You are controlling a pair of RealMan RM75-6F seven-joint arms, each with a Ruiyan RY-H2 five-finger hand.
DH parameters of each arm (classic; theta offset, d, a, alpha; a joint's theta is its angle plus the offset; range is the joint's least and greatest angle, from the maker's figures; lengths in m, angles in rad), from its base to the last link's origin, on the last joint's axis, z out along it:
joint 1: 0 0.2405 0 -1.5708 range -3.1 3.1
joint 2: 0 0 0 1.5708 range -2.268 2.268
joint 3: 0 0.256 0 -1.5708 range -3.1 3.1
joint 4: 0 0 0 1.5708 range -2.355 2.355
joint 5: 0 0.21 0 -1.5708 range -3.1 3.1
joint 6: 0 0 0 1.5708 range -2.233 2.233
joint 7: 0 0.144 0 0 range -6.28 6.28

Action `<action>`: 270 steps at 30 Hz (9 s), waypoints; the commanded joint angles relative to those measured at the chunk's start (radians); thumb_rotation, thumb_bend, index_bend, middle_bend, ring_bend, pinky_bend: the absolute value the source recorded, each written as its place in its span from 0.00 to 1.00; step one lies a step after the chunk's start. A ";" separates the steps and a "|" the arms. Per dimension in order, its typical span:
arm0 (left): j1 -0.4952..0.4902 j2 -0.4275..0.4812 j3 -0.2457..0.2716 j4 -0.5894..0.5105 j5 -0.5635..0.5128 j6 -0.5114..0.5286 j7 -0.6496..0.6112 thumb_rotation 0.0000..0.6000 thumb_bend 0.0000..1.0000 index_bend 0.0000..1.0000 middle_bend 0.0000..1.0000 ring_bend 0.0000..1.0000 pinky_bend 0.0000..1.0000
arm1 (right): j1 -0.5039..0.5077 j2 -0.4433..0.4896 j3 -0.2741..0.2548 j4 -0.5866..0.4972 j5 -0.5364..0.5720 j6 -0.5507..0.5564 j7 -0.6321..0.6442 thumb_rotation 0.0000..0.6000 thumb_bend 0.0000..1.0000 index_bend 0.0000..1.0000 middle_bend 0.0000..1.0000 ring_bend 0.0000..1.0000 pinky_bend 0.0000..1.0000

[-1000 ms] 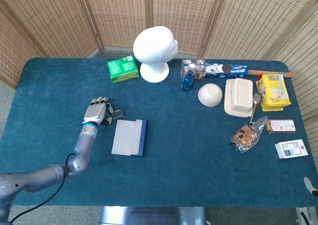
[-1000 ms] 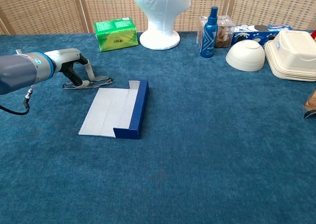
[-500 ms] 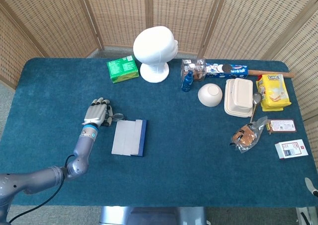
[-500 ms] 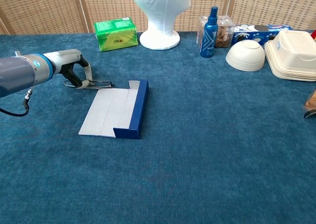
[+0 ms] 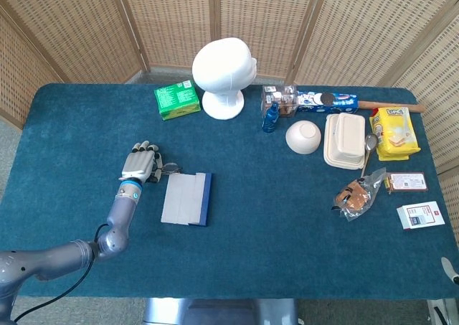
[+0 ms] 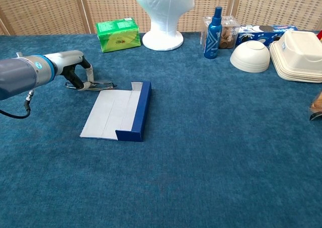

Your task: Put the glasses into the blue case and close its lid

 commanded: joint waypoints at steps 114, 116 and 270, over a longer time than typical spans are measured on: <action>0.141 0.002 0.209 -0.004 0.998 0.159 -0.289 1.00 0.34 0.28 0.08 0.00 0.00 | -0.026 0.005 0.011 -0.003 -0.006 0.024 0.013 0.88 0.22 0.00 0.13 0.00 0.15; 0.146 0.013 0.203 -0.010 0.994 0.165 -0.289 1.00 0.34 0.23 0.06 0.00 0.00 | -0.022 0.005 0.011 -0.005 -0.007 0.020 0.010 0.88 0.22 0.00 0.13 0.00 0.15; 0.059 -0.069 0.074 0.055 0.750 0.009 -0.149 0.87 0.23 0.00 0.00 0.00 0.00 | -0.050 0.018 0.013 -0.001 0.004 0.034 0.031 0.88 0.22 0.00 0.13 0.00 0.16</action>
